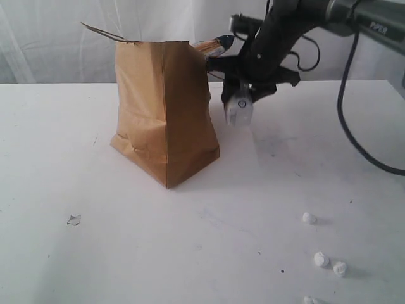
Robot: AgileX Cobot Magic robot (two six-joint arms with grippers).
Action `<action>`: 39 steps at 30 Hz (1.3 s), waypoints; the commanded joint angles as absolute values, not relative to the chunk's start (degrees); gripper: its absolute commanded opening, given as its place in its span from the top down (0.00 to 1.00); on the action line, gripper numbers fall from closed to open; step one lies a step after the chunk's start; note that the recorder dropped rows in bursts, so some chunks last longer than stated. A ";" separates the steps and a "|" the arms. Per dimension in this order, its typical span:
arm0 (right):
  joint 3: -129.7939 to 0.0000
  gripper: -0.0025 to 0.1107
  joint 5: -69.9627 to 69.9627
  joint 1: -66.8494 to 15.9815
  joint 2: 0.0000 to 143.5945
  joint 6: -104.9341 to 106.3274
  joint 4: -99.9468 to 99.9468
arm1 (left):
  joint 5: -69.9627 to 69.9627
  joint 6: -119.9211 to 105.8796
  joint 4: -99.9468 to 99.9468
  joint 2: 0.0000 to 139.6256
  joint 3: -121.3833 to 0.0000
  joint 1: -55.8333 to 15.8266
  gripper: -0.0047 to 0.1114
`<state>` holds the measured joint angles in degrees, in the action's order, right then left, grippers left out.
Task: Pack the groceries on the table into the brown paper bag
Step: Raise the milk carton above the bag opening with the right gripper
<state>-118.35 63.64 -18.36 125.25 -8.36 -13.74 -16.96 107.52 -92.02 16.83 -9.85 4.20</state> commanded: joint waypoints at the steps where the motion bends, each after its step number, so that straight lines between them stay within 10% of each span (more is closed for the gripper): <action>1: -120.02 0.89 60.09 -18.20 120.05 -7.11 -18.63 | -17.06 107.88 -93.17 16.51 -9.69 3.86 0.96; 39: -111.74 0.98 11.11 -28.26 120.43 19.29 -54.17 | -18.32 107.88 -93.42 16.51 -9.69 3.86 0.96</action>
